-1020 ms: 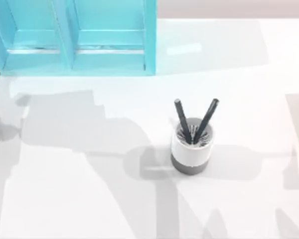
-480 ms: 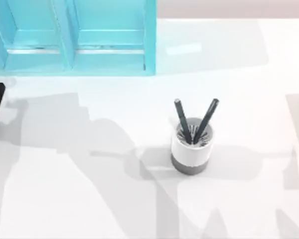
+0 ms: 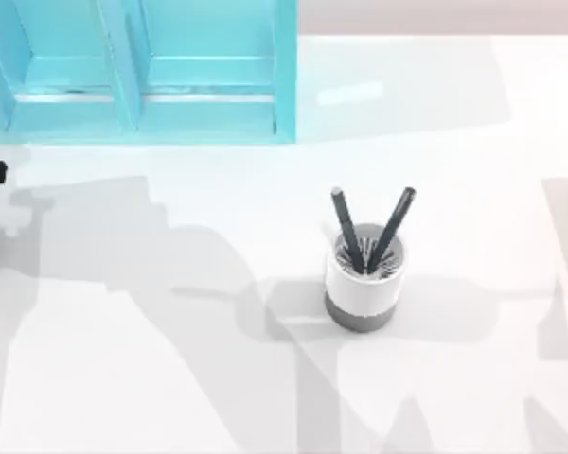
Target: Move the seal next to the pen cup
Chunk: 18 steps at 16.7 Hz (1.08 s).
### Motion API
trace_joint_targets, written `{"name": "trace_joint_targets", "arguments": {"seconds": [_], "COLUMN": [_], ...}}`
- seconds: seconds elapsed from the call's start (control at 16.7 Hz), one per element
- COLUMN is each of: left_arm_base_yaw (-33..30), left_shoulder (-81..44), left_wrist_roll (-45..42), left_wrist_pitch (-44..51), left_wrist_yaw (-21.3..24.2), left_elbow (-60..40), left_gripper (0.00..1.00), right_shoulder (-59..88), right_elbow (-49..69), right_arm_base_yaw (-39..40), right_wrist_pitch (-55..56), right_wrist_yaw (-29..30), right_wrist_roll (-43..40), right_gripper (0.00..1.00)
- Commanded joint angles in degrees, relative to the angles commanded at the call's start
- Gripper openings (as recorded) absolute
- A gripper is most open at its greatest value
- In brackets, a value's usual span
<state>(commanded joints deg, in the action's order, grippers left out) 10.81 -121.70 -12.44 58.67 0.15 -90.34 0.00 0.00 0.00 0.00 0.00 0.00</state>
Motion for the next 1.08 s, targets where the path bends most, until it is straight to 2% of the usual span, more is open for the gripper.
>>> {"name": "trace_joint_targets", "arguments": {"seconds": [0.24, 0.3, 0.84, 1.08], "left_arm_base_yaw": [0.00, 0.00, -0.19, -4.79], "left_shoulder": [0.00, 0.00, 0.07, 0.28], "left_wrist_roll": [0.00, 0.00, 0.09, 4.92], "left_wrist_pitch": [0.00, 0.00, 0.16, 6.81], "left_wrist_yaw": [0.00, 0.00, 0.03, -0.09], "left_elbow": [0.00, 0.00, -0.17, -6.73], "left_gripper": [0.02, 0.00, 0.00, 0.00], "right_shoulder": [0.00, 0.00, 0.00, 0.00], "right_elbow": [0.00, 0.00, 0.00, 0.00], "right_arm_base_yaw": [0.00, 0.00, 0.00, 0.00], "right_wrist_pitch": [0.00, 0.00, 0.00, 0.00], "right_wrist_yaw": [0.00, 0.00, 0.00, 0.00], "right_wrist_roll": [0.00, 0.00, 0.00, 0.00], "right_gripper": [1.00, 1.00, 1.00, 1.00]}}
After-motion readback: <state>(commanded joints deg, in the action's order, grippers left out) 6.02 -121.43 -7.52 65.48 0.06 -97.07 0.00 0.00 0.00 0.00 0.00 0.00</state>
